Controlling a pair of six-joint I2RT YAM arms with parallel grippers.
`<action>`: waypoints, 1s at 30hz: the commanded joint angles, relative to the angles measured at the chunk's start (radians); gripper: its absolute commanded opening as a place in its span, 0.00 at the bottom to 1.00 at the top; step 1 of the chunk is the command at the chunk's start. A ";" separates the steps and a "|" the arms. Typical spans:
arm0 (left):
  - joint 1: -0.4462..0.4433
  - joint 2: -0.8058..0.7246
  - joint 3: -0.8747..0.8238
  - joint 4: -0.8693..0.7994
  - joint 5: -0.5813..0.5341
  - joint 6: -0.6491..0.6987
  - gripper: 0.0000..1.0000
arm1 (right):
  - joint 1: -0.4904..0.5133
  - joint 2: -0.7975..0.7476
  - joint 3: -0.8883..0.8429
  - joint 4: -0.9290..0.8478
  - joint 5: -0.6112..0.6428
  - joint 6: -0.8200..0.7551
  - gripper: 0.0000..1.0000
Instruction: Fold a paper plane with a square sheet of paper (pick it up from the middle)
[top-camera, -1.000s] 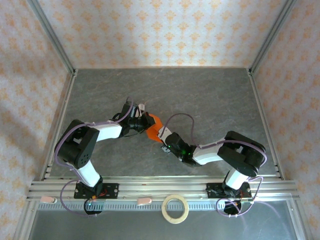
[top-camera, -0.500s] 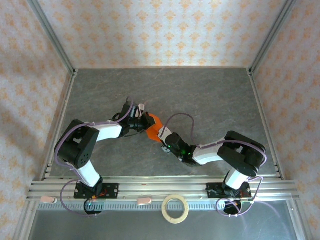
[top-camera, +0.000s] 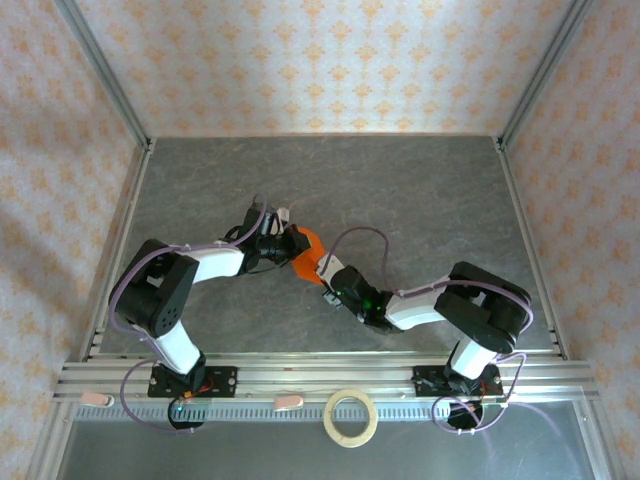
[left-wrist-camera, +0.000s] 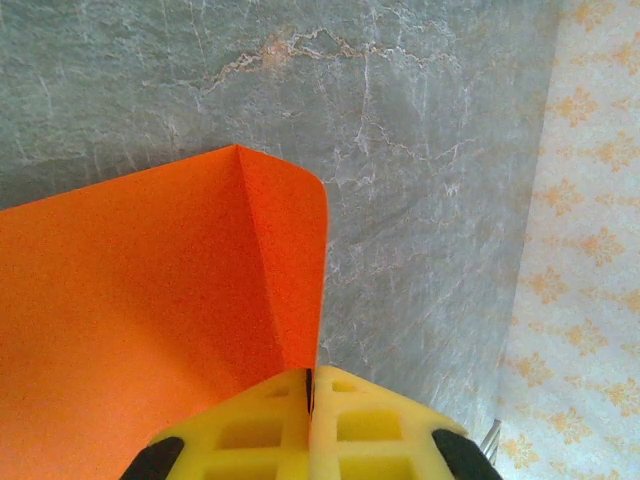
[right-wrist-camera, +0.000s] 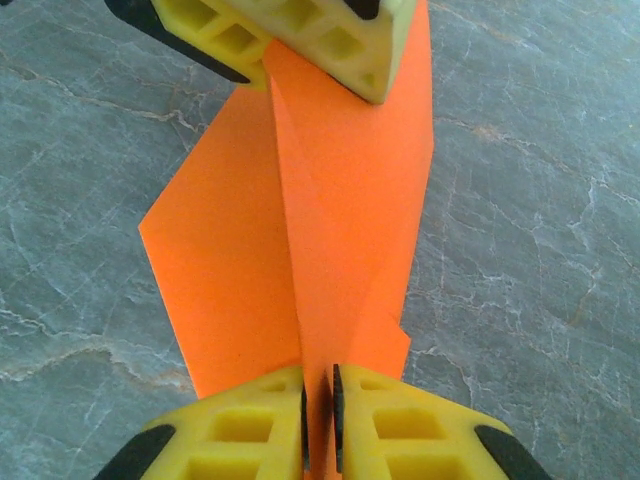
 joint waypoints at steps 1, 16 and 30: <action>-0.006 0.003 0.029 -0.011 0.000 0.017 0.05 | 0.004 0.016 -0.018 0.004 0.030 0.003 0.14; -0.006 0.000 0.029 -0.018 -0.007 0.020 0.17 | -0.007 0.003 -0.012 0.013 -0.025 0.066 0.00; 0.018 -0.192 0.004 -0.172 -0.218 0.074 0.65 | -0.120 0.032 0.006 0.048 -0.363 0.348 0.00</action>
